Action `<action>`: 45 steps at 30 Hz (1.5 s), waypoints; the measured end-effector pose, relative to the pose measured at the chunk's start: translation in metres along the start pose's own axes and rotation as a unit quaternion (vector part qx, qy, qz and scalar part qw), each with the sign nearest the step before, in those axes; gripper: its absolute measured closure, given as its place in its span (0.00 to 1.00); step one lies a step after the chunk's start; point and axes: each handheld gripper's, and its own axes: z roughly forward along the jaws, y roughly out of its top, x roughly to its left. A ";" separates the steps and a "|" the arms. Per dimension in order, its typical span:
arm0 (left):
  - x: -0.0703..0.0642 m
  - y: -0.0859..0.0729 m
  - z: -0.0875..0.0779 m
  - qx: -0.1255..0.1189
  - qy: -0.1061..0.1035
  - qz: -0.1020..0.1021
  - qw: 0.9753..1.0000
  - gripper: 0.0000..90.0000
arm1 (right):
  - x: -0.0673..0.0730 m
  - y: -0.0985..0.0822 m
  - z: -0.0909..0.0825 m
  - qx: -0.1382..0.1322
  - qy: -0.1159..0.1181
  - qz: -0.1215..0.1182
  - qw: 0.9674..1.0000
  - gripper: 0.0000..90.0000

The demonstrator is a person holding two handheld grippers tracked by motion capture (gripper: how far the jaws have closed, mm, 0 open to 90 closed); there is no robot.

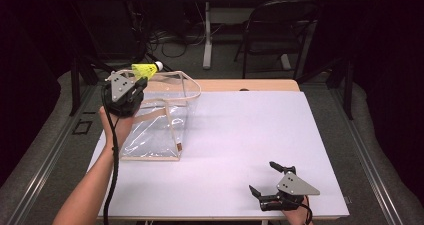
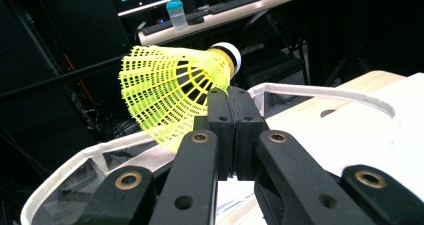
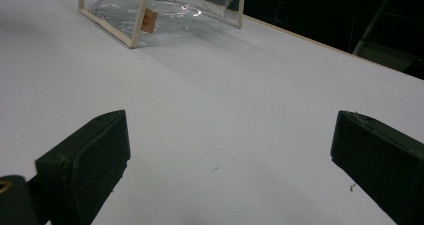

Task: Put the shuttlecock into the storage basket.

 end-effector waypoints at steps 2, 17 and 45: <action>0.000 0.000 -0.001 0.003 0.001 0.005 1.000 0.99 | 0.000 0.000 0.000 0.000 0.000 0.000 1.000 0.02; 0.001 -0.002 -0.010 0.016 0.000 0.016 1.000 0.99 | 0.000 0.000 0.000 0.000 0.000 -0.001 1.000 0.02; 0.008 -0.003 -0.009 0.079 -0.016 0.026 0.996 0.99 | 0.000 0.000 0.001 0.000 0.000 0.000 1.000 0.02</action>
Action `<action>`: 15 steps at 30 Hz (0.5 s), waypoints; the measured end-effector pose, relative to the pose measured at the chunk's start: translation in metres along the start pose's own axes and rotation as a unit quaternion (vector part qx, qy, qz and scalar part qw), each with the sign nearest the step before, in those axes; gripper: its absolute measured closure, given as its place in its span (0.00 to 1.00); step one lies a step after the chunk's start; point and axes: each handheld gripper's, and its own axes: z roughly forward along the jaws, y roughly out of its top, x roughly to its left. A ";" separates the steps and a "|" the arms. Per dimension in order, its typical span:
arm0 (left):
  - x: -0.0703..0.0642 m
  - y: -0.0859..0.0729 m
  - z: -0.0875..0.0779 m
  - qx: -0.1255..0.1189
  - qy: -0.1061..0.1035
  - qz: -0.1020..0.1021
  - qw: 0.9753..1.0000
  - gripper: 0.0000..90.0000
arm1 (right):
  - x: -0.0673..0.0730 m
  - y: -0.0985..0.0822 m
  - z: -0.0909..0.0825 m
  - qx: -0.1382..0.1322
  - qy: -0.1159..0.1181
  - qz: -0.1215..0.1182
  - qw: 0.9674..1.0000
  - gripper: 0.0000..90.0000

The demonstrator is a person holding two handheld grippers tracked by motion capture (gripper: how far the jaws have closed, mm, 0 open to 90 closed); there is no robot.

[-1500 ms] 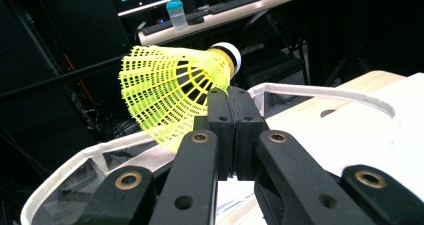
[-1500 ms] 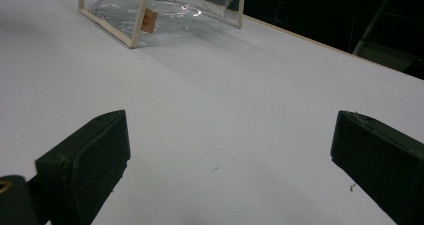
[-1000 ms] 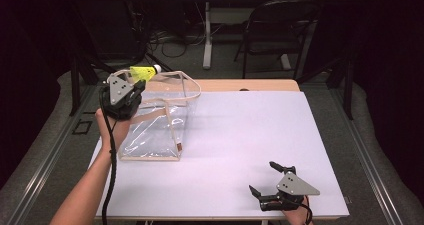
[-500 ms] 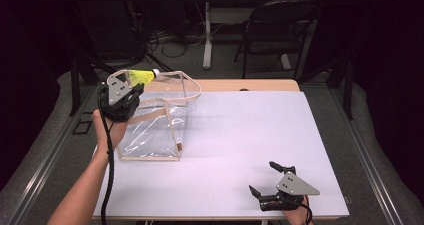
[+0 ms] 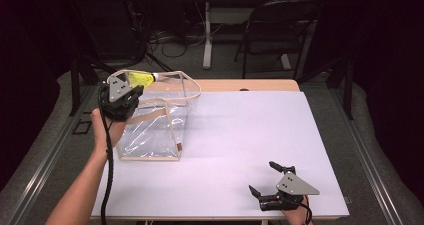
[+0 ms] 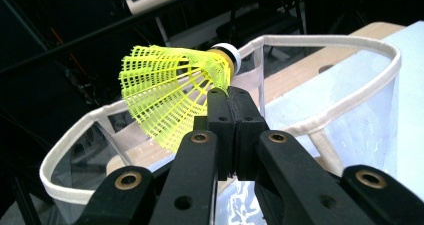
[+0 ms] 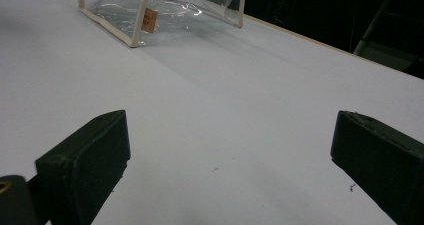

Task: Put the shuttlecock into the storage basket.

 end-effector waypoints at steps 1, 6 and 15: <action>0.000 0.000 0.000 0.003 0.000 0.000 1.000 0.99 | 0.000 0.000 0.000 0.000 0.000 0.000 1.000 0.02; 0.002 0.000 0.002 0.019 -0.004 0.002 1.000 0.99 | 0.000 0.000 0.000 0.000 0.000 0.000 1.000 0.02; 0.006 0.000 0.007 0.046 -0.014 0.006 0.999 0.99 | 0.000 0.000 0.000 0.000 0.000 0.000 1.000 0.02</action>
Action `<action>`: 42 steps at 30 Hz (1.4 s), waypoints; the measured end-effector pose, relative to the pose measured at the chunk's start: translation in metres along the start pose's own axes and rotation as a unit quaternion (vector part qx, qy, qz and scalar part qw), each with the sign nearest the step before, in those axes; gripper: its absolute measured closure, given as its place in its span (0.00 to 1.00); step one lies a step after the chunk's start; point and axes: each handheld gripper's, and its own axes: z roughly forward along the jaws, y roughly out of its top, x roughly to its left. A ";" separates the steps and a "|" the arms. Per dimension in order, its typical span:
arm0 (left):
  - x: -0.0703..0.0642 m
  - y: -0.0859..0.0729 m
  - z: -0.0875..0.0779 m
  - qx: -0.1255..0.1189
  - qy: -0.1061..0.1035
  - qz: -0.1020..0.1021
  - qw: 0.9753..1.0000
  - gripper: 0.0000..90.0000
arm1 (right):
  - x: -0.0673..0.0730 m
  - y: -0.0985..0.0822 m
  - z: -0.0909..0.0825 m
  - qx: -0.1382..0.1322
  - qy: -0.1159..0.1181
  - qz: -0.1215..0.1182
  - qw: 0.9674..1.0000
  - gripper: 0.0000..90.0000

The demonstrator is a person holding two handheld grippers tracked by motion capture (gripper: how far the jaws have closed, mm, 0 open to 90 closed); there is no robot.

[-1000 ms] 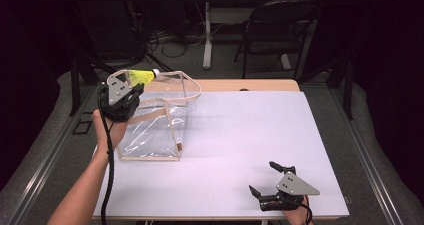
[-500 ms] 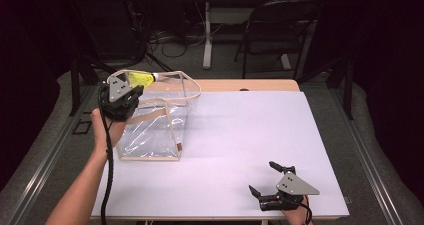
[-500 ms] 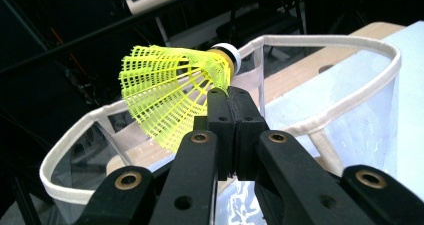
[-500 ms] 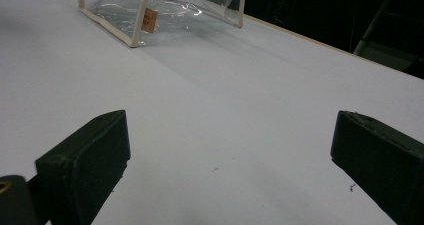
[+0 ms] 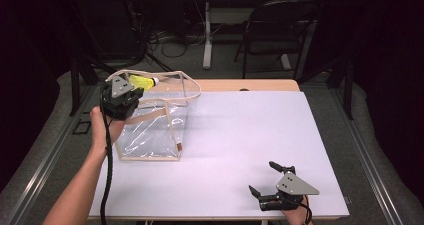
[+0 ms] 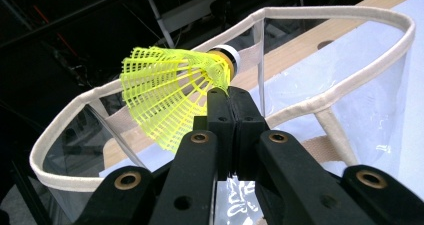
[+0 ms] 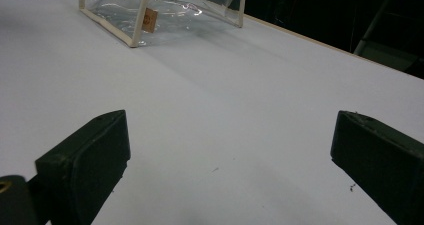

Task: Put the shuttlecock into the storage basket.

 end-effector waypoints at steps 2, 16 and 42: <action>0.001 0.000 0.002 0.008 -0.003 -0.002 1.000 0.99 | 0.000 0.000 0.000 0.000 0.000 0.000 1.000 0.02; 0.006 0.004 0.010 0.036 -0.014 -0.005 0.999 0.99 | 0.000 0.000 0.000 0.001 0.002 -0.001 1.000 0.02; 0.012 0.013 0.027 0.073 -0.020 -0.008 0.997 0.98 | 0.000 0.000 0.000 0.000 0.000 -0.001 1.000 0.02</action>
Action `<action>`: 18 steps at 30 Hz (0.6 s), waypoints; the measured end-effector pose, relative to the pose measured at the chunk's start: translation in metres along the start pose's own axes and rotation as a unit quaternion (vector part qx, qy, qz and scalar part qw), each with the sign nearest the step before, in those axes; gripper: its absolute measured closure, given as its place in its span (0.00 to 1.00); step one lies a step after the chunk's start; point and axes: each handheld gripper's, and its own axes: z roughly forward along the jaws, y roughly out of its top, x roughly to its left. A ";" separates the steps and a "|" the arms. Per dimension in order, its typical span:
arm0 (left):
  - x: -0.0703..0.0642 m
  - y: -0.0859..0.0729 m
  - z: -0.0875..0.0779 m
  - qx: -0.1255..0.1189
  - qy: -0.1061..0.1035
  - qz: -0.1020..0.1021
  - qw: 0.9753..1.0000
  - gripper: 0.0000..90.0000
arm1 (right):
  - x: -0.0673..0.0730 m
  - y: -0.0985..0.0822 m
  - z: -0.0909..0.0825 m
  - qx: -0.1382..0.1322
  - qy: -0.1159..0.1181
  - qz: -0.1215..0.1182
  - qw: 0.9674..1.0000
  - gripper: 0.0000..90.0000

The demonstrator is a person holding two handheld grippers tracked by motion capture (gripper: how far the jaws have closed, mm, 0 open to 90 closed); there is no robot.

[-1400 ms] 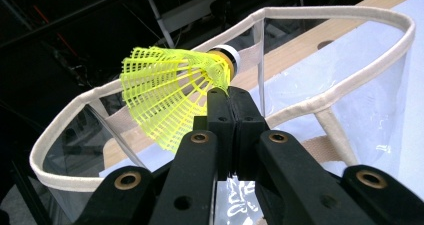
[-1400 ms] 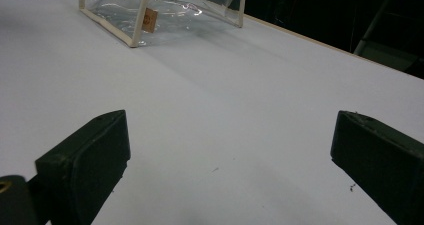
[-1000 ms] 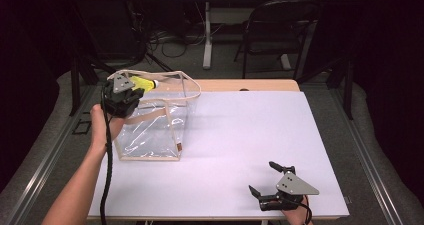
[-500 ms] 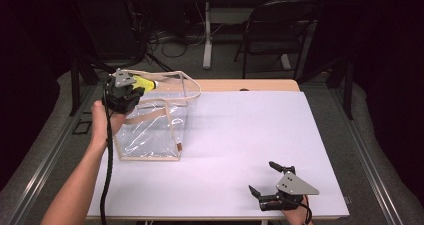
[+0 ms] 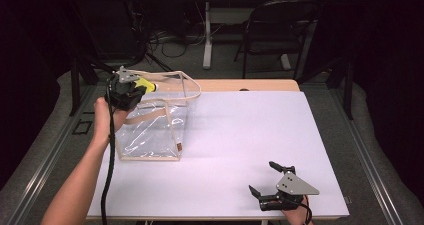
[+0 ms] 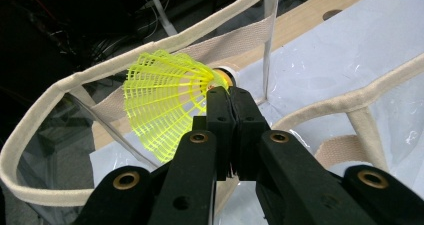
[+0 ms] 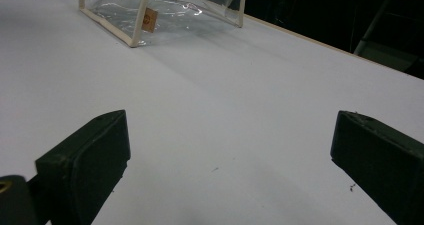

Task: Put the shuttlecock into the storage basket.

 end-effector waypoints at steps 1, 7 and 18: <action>0.000 0.000 0.001 0.001 0.000 0.002 1.000 0.99 | 0.000 0.000 0.000 0.000 0.000 0.000 1.000 0.02; 0.000 0.000 0.007 0.007 -0.001 0.002 1.000 0.99 | 0.000 0.000 0.000 0.001 0.001 0.000 1.000 0.02; 0.000 0.001 0.017 0.016 0.001 0.001 1.000 0.99 | 0.000 0.000 0.000 0.002 0.002 0.000 1.000 0.02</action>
